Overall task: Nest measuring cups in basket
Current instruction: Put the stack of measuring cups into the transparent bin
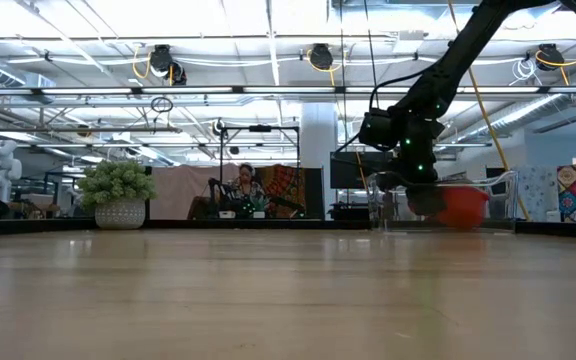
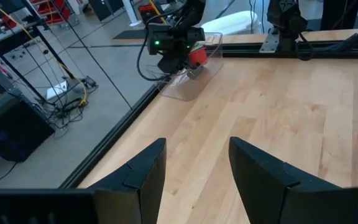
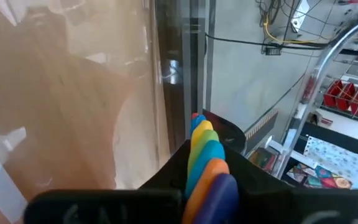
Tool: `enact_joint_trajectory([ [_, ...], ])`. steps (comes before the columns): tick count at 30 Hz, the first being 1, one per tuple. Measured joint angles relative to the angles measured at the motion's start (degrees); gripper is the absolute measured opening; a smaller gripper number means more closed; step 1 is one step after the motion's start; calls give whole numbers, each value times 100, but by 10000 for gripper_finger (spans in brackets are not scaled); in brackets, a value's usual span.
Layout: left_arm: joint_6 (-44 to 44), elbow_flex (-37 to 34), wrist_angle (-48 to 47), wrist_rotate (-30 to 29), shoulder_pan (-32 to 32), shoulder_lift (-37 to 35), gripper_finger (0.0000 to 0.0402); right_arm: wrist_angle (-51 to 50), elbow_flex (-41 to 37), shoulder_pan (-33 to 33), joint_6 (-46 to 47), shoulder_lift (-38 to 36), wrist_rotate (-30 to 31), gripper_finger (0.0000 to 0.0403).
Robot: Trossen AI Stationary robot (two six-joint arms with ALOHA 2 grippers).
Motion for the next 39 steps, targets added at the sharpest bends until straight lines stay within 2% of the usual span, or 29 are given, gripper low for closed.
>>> enact_joint_trajectory([
  [9,26,0,0,-1,0,0,179,-90,0,0,322,0,-340,106],
  [18,44,0,-2,0,0,0,179,-163,0,0,283,-2,-428,132],
  [25,134,0,-2,0,0,-2,179,-184,0,11,388,-105,-466,174],
  [33,148,0,-2,0,6,-2,179,-167,0,11,380,-646,-498,222],
  [39,151,0,-2,0,22,-2,179,-353,0,13,445,-1109,-651,234],
])
